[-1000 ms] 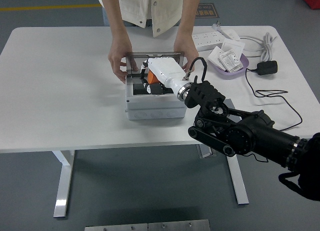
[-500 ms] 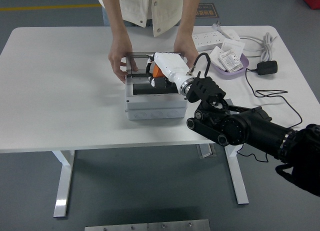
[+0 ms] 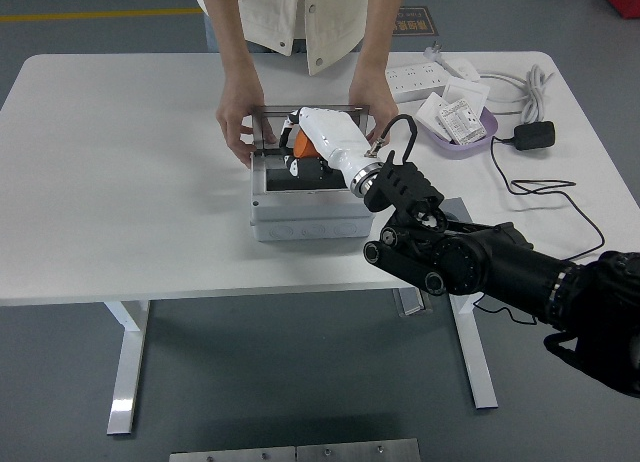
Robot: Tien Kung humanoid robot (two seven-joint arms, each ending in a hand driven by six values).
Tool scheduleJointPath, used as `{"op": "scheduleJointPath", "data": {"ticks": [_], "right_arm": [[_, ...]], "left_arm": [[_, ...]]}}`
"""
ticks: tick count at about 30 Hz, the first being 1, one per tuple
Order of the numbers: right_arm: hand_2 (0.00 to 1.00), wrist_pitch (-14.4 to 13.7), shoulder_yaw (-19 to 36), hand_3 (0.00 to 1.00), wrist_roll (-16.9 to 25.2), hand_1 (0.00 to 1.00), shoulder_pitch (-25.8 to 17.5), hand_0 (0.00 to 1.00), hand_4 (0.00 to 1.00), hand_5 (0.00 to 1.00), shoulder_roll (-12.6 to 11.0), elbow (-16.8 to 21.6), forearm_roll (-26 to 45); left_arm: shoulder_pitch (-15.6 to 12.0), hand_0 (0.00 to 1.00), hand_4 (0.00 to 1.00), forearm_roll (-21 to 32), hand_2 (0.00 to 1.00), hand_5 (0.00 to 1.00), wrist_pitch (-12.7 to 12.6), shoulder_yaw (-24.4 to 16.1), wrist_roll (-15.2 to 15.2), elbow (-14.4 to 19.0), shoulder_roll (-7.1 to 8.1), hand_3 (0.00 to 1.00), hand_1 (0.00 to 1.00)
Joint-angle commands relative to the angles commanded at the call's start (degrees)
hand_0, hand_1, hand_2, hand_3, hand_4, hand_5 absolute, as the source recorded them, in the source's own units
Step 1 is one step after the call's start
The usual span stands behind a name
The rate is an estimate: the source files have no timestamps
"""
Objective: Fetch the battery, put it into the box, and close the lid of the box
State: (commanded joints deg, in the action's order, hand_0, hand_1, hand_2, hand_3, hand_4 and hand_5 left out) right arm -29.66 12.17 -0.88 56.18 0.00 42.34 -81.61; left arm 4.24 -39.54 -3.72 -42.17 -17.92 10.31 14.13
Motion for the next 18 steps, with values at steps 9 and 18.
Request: {"op": "scheduleJointPath", "data": {"ticks": [9,18], "right_arm": [[0.265,0.9,-1.1,0.248,1.3,0.128,-0.6,0.171,0.002,0.002,0.0,-0.9,1.7],[0.382,0.6,-1.6,0.525,2.8,0.260,-0.8,0.316,0.227,0.059,0.0,-2.1,3.1]], "left_arm": [[0.4,0.615,0.873,0.3,0.755,0.353,-0.2,0.3,0.3,0.0,0.06,0.778,0.780],[0.7,0.617,0.873,0.3,0.755,0.357,-0.2,0.4,0.5,0.0,-0.01,0.781,0.780]]}}
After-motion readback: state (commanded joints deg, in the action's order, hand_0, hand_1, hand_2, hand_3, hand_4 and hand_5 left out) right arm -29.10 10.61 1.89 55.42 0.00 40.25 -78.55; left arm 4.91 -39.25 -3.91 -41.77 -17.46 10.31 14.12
